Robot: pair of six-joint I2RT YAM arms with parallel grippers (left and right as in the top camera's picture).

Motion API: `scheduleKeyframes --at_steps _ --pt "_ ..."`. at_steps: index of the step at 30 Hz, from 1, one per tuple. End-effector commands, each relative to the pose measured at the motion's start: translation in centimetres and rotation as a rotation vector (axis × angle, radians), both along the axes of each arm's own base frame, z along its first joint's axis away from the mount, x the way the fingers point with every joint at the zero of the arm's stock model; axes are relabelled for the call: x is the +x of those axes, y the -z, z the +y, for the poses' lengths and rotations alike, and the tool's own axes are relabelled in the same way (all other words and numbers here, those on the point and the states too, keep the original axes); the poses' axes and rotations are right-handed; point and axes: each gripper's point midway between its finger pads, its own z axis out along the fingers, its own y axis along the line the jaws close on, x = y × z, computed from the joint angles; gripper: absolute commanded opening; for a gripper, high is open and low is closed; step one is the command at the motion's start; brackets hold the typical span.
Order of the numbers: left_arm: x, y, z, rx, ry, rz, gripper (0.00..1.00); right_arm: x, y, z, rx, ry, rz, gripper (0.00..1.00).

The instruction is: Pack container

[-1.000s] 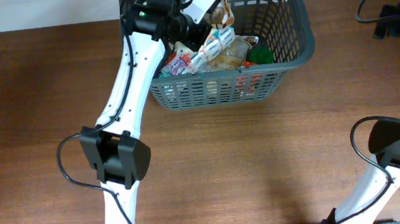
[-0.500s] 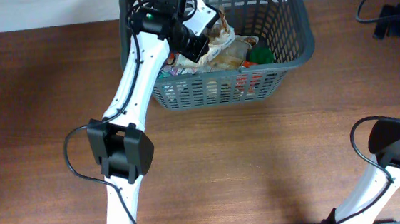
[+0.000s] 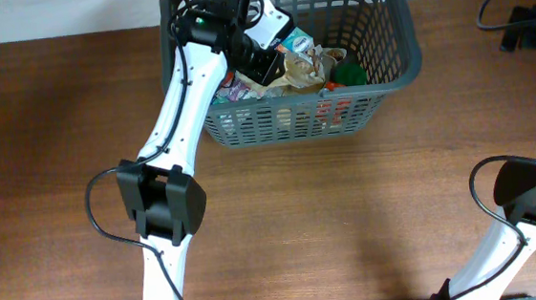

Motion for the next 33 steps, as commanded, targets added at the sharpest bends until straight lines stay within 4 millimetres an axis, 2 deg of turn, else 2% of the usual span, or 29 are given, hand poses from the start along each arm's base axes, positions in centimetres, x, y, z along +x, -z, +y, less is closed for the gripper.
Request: scheduleKeyframes --at_steps 1,5,7,9,14,18,25,33 --pt "0.1 -8.9 0.9 -0.066 -0.015 -0.183 0.52 0.2 0.5 0.0 0.014 0.008 0.005 0.99" --pt "-0.9 -16.9 2.6 -0.119 -0.040 -0.349 0.75 0.2 0.5 0.0 0.014 0.008 0.005 0.99" --pt "-1.8 -20.2 4.1 -0.124 -0.069 -0.420 0.77 0.2 0.5 0.0 0.014 0.008 0.005 0.99" --pt "-3.0 -22.4 5.8 -0.118 -0.099 -0.452 0.79 0.2 0.5 0.0 0.014 0.008 0.005 0.99" --pt "-7.3 -24.4 9.9 -0.085 -0.160 -0.415 0.87 0.2 0.5 0.0 0.014 0.008 0.005 0.99" --pt "-11.1 -25.5 12.2 -0.068 -0.192 -0.378 0.87 0.2 0.5 0.0 0.014 0.008 0.005 0.99" --pt "-18.7 -28.1 14.0 -0.078 -0.214 -0.370 0.87 0.2 0.5 0.0 0.014 0.008 0.005 0.99" --pt "-26.4 -33.3 15.8 -0.165 -0.276 -0.528 0.87 0.2 0.5 0.0 0.014 0.008 0.005 0.99"
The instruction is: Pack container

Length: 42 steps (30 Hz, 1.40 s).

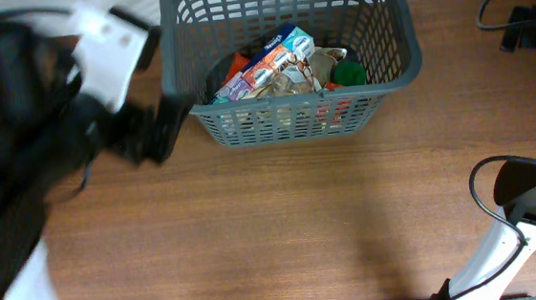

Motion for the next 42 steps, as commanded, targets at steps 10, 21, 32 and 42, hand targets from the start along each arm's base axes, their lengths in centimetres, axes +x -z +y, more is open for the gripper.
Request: scheduleKeyframes --at_steps 10,21,32,42 --pt "-12.3 0.6 3.6 -0.062 -0.105 -0.055 0.91 0.2 0.5 0.0 0.015 0.008 0.004 0.99" --pt "-20.7 5.9 5.3 -0.187 -0.176 -0.029 1.00 0.2 0.5 0.0 0.015 0.008 0.004 0.99" --pt "-24.4 6.3 6.0 -0.217 -0.165 -0.130 1.00 0.2 0.5 0.0 0.015 0.008 0.004 0.99" --pt "-24.1 6.9 5.6 -0.195 -0.137 -0.112 1.00 0.2 0.5 0.0 0.014 0.008 0.005 0.99"
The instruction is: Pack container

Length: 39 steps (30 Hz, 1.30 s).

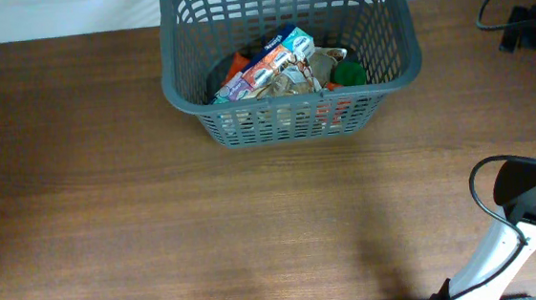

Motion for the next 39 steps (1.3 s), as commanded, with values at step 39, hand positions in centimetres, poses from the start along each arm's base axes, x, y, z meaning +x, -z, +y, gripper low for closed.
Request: scheduleKeyframes --at_steps 39 --pt "6.6 3.5 -0.9 0.156 -0.023 -0.316 0.99 0.1 0.5 -0.1 0.012 0.009 0.006 0.99"
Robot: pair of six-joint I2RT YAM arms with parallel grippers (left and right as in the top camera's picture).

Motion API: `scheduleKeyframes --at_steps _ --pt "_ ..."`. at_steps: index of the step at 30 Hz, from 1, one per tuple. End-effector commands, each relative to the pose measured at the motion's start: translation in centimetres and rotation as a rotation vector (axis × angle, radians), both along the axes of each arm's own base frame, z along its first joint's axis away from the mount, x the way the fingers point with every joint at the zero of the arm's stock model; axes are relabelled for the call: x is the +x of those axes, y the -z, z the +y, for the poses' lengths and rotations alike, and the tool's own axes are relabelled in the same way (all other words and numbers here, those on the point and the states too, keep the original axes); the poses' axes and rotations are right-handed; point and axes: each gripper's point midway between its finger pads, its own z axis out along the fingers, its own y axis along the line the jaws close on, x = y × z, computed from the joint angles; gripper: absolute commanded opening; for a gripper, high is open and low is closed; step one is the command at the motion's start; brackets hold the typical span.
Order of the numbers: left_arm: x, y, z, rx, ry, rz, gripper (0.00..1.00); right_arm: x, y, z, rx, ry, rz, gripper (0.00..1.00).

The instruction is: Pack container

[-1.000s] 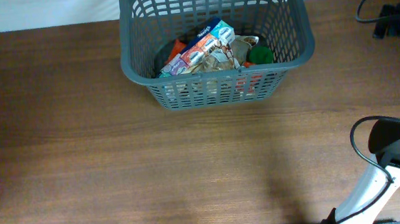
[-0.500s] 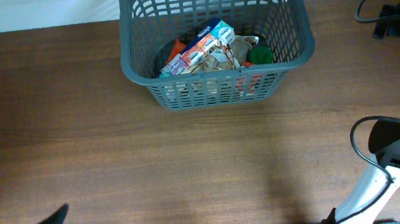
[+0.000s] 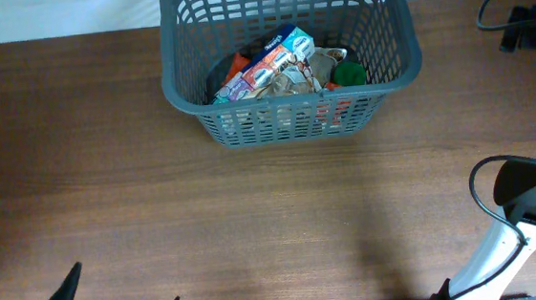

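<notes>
The grey slatted basket (image 3: 390, 59) stands at the back middle of the table. It holds a blue and orange snack packet (image 3: 266, 62), crumpled beige wrapping (image 3: 296, 79) and something green (image 3: 346, 71). Two dark pointed slivers poke in at the bottom left edge, where the left arm is. I cannot tell whether they are its fingers. The right arm (image 3: 530, 196) rises along the right edge. Its black end piece (image 3: 531, 26) sits at the far right corner, with the fingers unclear.
The brown wooden table (image 3: 273, 207) stretches in front of the basket. A black cable (image 3: 491, 3) loops at the far right corner beside the right arm's end.
The left arm was all but out of the picture. Now two dark slivers of it show at the bottom left edge. The basket, its contents and the right arm have not moved.
First my left gripper was down in the basket over the snack packet. Then the left arm was a blur at the left, out of the basket, with the packet lying on top. It then left the view, and now only slivers show.
</notes>
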Motion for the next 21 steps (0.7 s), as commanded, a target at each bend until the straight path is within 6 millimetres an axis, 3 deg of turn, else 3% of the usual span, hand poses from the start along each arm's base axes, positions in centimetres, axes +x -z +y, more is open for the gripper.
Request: scheduleKeyframes --at_steps 1,16,21 --pt "0.8 1.1 0.0 0.010 -0.023 -0.040 0.99 0.1 0.5 -0.1 0.011 0.008 0.006 0.99" --pt "6.9 3.1 0.5 -0.012 -0.088 -0.342 0.99 0.1 0.5 -0.1 0.011 0.008 0.006 0.99" --pt "8.4 4.1 0.5 -0.093 -0.086 -0.392 0.99 0.1 0.5 -0.1 0.011 0.008 0.006 0.99"
